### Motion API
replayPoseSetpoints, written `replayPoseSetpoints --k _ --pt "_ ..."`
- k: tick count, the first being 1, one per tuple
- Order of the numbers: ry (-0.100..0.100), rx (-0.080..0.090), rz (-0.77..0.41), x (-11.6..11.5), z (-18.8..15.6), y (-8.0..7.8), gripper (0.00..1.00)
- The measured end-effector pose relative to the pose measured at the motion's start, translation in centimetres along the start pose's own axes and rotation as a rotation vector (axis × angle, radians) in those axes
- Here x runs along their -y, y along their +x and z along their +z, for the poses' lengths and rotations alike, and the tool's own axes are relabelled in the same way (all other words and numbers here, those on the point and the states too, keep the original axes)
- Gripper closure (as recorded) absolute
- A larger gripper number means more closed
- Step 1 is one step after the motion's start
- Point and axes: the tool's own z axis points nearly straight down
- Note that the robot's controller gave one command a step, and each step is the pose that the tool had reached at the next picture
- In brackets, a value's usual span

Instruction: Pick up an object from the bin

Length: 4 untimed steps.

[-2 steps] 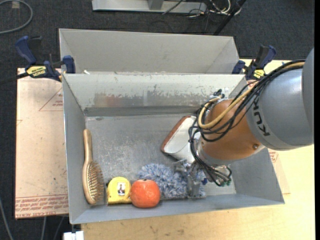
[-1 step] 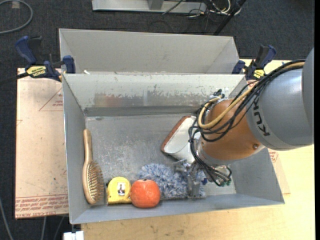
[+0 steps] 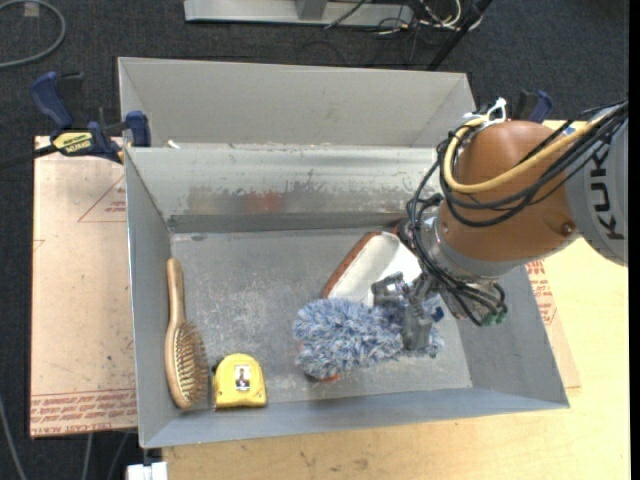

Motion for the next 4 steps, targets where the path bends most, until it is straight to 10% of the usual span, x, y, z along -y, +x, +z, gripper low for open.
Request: replayPoseSetpoints --k 1,4 --pt "-0.001 -0.001 0.000 0.0 0.0 0.0 0.00" --pt "-0.002 -0.001 -0.056 -5.0 5.3 -1.8 0.00"
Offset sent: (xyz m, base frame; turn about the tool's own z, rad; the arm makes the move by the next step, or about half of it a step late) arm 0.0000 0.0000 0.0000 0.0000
